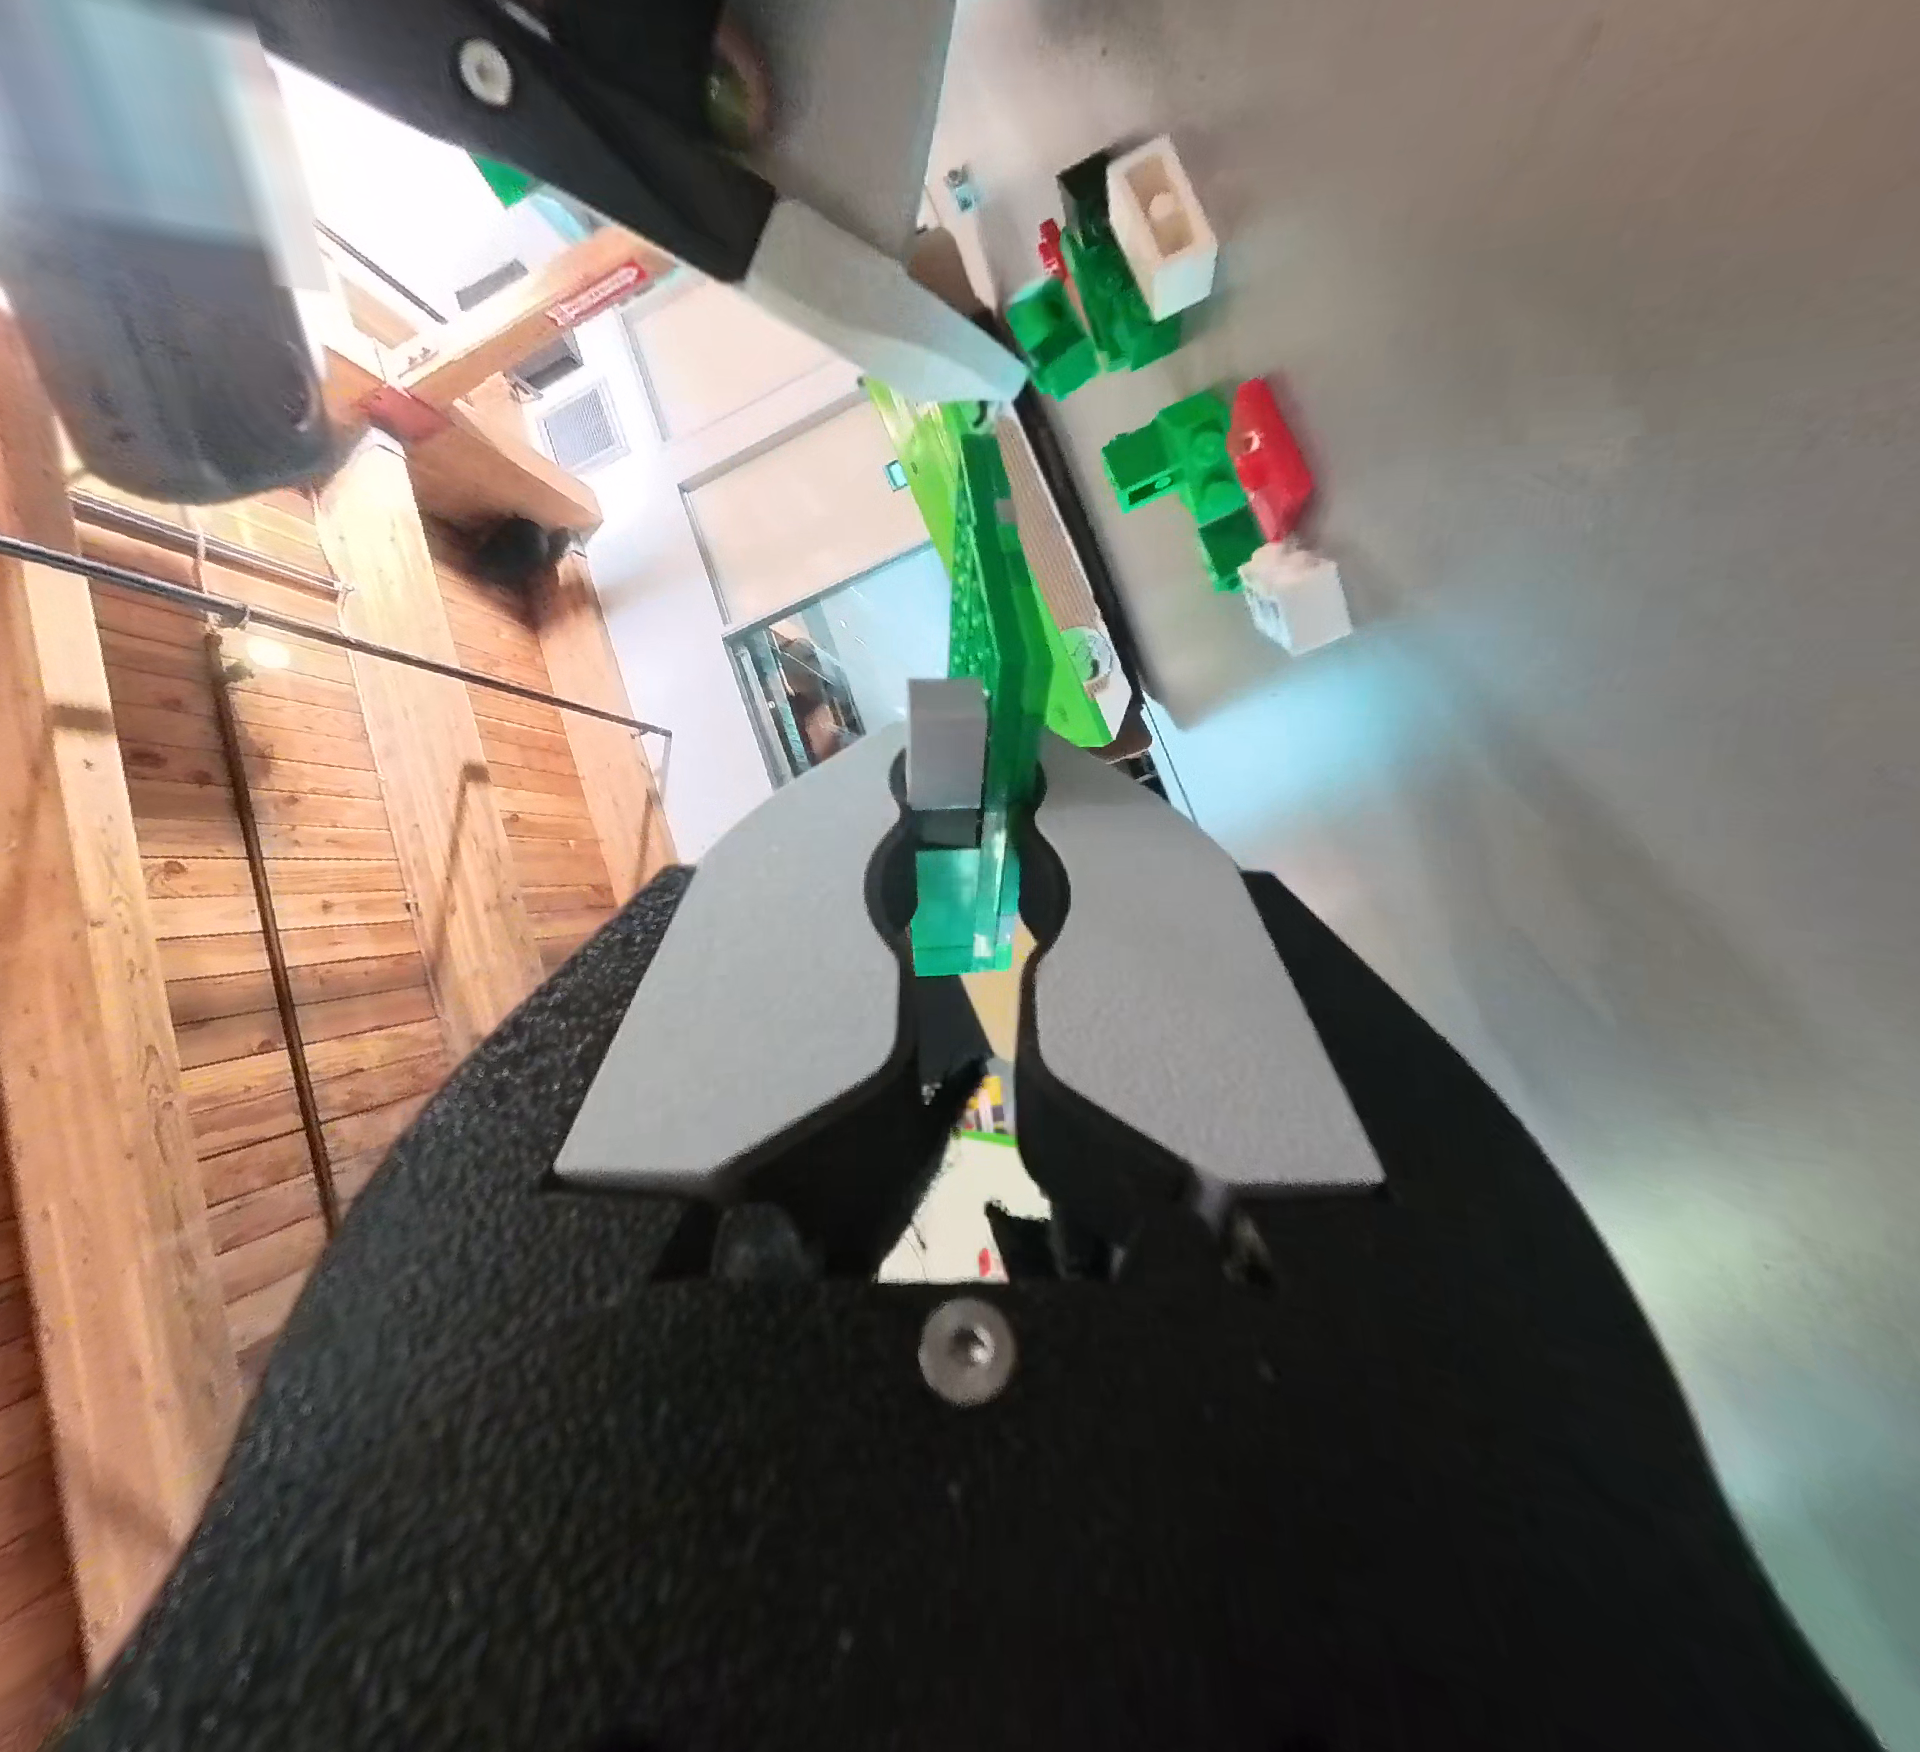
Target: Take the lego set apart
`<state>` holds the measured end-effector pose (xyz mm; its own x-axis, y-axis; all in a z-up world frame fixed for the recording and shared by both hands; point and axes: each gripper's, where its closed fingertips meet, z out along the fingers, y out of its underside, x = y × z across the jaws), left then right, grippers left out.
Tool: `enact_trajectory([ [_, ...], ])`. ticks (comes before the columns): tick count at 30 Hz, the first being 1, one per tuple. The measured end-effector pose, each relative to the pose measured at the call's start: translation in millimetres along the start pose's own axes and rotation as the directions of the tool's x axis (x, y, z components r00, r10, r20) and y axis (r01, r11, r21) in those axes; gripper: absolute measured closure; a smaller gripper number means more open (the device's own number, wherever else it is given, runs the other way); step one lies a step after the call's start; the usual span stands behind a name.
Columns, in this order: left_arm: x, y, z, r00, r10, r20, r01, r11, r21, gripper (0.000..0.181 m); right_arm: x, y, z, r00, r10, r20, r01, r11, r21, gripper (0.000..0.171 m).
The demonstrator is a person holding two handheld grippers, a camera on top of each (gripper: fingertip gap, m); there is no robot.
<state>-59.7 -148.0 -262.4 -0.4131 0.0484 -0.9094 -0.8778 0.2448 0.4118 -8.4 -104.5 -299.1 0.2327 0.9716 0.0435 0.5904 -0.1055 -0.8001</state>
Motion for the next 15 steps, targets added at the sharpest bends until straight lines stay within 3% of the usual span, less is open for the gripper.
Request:
enact_trajectory([
  [1,1,2,0,1.000,-0.007,-0.002,0.007,1.000,-0.004,0.167,0,-2,-1,1.000,-0.022,-0.005,0.022,1.000,0.009,0.150],
  [4,3,11,1,0.999,-0.034,-0.008,0.033,0.999,-0.029,0.167,-2,-11,-10,0.988,-0.151,0.023,0.148,0.985,0.092,0.148],
  [6,4,18,2,0.998,-0.055,-0.011,0.055,0.997,-0.051,0.167,-35,-13,-25,0.938,-0.250,0.240,0.207,0.960,0.189,0.154],
  [8,5,23,3,0.997,-0.077,-0.015,0.076,0.995,-0.065,0.167,-78,-11,-51,0.797,-0.352,0.491,0.219,0.926,0.309,0.154],
  [10,7,25,3,0.996,-0.087,-0.019,0.086,0.994,-0.071,0.167,-104,-7,-69,0.675,-0.420,0.606,0.217,0.899,0.381,0.148],
  [15,7,23,3,0.996,-0.086,-0.022,0.084,0.994,-0.066,0.167,-130,36,-68,0.534,-0.356,0.767,0.336,0.922,0.194,0.151],
])
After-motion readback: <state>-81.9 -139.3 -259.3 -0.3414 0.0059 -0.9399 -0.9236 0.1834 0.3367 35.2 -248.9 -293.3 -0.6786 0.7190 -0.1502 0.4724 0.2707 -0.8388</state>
